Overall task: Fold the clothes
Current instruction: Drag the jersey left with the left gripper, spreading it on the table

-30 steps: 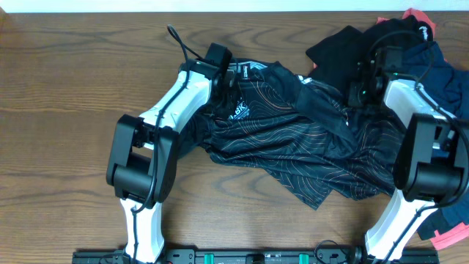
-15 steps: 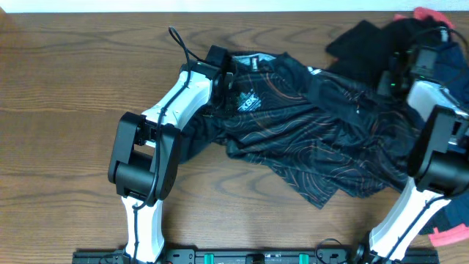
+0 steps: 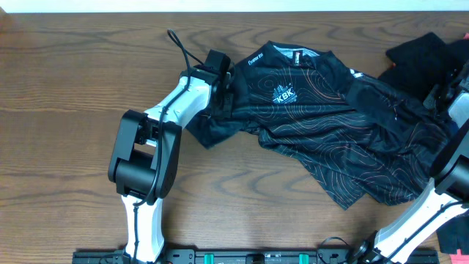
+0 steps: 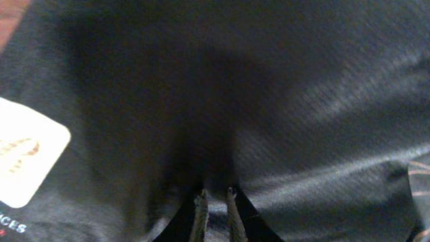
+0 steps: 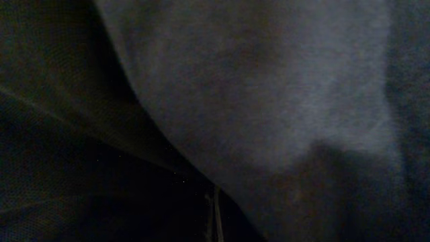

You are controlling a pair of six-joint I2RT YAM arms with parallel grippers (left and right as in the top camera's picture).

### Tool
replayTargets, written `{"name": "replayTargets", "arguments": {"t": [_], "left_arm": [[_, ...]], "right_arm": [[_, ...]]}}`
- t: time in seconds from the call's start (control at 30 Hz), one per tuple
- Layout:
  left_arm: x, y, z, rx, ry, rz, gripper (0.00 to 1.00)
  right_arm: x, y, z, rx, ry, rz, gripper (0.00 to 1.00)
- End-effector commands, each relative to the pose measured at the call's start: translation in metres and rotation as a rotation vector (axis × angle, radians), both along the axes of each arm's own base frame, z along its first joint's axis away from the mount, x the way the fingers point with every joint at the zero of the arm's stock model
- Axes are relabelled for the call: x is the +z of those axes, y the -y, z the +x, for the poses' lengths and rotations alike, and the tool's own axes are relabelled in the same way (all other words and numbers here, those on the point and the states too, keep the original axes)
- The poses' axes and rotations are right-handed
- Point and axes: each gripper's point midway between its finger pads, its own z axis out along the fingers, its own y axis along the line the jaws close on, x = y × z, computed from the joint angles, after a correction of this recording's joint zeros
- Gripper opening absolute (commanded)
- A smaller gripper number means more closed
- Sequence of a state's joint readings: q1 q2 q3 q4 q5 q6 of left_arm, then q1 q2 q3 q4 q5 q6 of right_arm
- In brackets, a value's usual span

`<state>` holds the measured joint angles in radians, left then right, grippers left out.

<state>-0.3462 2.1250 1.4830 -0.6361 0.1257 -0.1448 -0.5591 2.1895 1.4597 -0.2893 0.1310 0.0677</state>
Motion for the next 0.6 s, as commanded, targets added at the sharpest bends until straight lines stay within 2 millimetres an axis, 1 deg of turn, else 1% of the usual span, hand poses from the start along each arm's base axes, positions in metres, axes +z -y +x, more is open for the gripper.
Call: {"name": "replayTargets", "arguments": {"t": [0.0,0.1,0.13,0.2,0.27,0.33,0.43,0.57], "left_arm": [[-0.022,-0.023,-0.001,0.019,-0.031,0.076,0.15],[-0.005,-0.021,0.011,0.007,0.015,0.066,0.15],[0.000,-0.023,0.013,0.011,0.023,0.070,0.15],[0.004,-0.031,0.011,0.023,0.020,0.098,0.14],[0.002,-0.047,0.006,0.063,-0.007,0.144,0.14],[-0.003,-0.059,-0.001,0.123,-0.046,0.152,0.12],[-0.010,-0.081,-0.013,0.249,-0.113,0.158,0.09],[-0.021,-0.096,-0.026,0.309,-0.180,0.112,0.08]], "right_arm": [[-0.023,0.027,-0.034,-0.108,-0.104,-0.024,0.05],[-0.021,0.024,-0.032,-0.099,-0.110,-0.022,0.06],[-0.021,0.023,-0.031,-0.096,-0.113,-0.020,0.06],[-0.021,0.020,-0.031,-0.093,-0.122,-0.015,0.05],[-0.021,0.018,-0.033,-0.090,-0.133,-0.008,0.05],[-0.023,0.016,-0.035,-0.089,-0.144,-0.002,0.05],[-0.024,0.014,-0.038,-0.088,-0.159,0.008,0.04],[-0.026,0.012,-0.040,-0.086,-0.171,0.015,0.04]]}}
